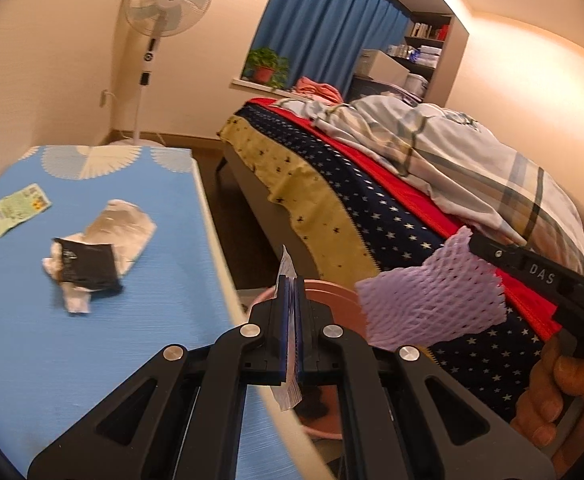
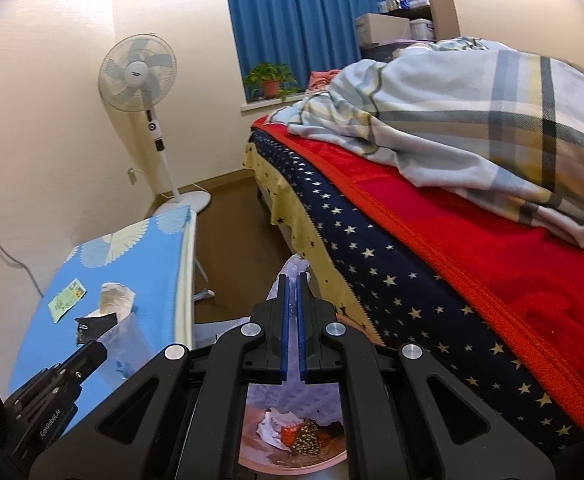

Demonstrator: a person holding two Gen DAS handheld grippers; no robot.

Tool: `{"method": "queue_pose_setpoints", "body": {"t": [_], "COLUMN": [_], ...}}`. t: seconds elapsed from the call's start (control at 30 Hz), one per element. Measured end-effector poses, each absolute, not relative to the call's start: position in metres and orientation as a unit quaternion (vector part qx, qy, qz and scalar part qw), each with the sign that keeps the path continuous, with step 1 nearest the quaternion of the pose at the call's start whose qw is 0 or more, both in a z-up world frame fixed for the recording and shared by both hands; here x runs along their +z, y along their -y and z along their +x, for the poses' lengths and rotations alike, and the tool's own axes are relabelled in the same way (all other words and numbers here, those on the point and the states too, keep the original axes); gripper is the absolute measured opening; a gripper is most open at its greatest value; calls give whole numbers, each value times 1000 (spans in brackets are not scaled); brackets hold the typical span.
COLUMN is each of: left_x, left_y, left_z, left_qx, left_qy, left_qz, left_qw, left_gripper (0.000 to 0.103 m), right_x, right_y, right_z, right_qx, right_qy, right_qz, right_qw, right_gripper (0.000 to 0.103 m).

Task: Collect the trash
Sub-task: 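Open both tools over the pink bin to drop the held items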

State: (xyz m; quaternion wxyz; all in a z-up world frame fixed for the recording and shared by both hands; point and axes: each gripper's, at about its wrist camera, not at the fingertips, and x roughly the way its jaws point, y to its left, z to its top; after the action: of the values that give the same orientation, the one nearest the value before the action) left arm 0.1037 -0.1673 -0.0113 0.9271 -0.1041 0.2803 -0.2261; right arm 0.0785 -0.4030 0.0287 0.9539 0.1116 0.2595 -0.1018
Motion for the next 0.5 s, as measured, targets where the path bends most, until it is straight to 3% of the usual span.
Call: {"method": "queue_pose_setpoints", "body": {"t": [0.5], "left_x": [-47], "left_y": [213], "left_z": [124], "left_qx": [-274], "left_qy": [-321], "left_qz": [-103], "left_qw": [901], "left_gripper": [2], "right_x": [-1], "right_y": [417], "right_z": [95], "right_qx": [-138], "right_qy": [-289], "right_qz": [124], "right_qw": [939], "right_gripper": [4]}}
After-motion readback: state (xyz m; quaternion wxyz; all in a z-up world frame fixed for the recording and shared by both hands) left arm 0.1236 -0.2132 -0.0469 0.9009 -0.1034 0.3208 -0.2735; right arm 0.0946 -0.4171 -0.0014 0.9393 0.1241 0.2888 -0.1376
